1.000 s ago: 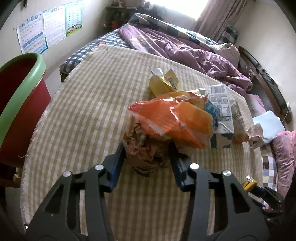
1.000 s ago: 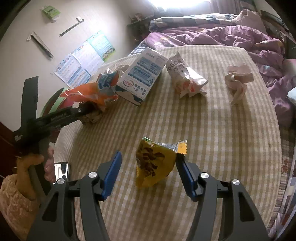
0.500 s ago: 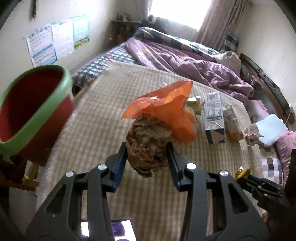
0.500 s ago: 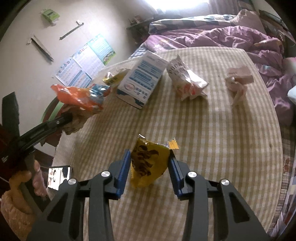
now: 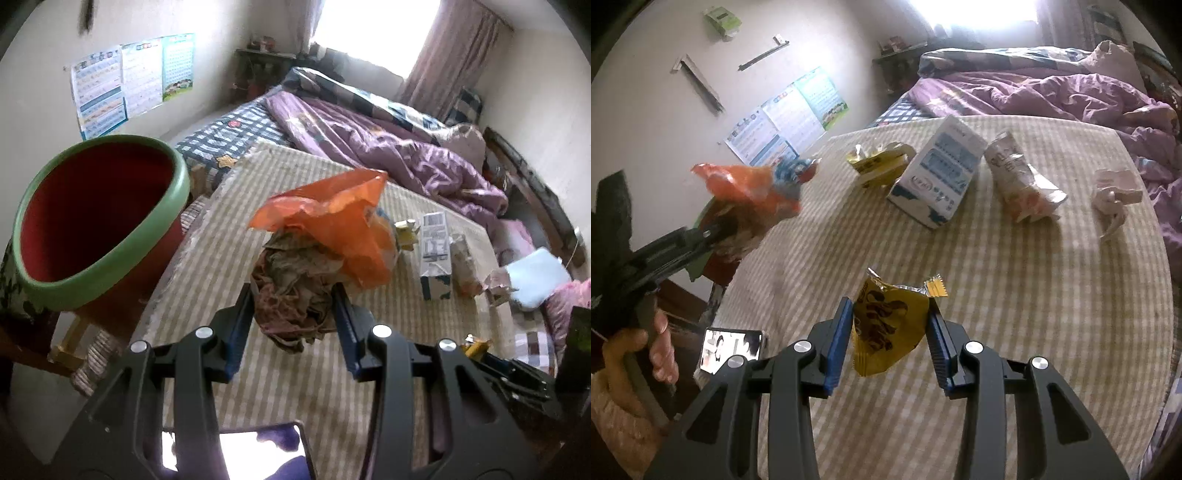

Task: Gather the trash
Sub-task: 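Grasp the brown crumpled paper beside the orange bag with the left tool, then carry the brown paper and yellow wrapper over the bin with both tools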

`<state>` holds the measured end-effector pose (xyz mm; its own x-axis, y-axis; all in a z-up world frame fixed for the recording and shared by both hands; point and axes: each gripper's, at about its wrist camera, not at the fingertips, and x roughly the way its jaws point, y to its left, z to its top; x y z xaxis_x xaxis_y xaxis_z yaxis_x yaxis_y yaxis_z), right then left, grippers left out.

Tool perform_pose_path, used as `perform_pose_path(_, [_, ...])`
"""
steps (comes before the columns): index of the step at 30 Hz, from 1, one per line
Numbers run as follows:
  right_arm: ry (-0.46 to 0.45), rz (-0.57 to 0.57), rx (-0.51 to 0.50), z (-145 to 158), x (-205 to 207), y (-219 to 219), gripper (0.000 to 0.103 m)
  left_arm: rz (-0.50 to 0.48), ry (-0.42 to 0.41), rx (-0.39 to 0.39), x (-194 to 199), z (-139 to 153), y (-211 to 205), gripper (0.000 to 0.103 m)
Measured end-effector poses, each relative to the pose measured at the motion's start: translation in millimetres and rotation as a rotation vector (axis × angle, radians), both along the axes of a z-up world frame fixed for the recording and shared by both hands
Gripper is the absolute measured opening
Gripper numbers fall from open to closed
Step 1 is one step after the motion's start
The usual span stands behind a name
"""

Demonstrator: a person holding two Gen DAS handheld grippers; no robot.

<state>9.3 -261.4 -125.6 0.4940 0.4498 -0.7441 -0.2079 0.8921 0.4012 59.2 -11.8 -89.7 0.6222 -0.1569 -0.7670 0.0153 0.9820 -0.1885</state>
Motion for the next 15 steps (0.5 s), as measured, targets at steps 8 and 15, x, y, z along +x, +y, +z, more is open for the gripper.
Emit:
perform_pose_path(8, [0.024, -0.019, 0.007, -5, -6, -5, 0.039, -0.031, 0.102, 0.015, 11, -28, -1, 0.041])
perform_pose_path(15, [0.030, -0.038, 0.003, -7, -3, -8, 0.039, -0.001, 0.154, 0.072, 7, -40, 6, 0.041])
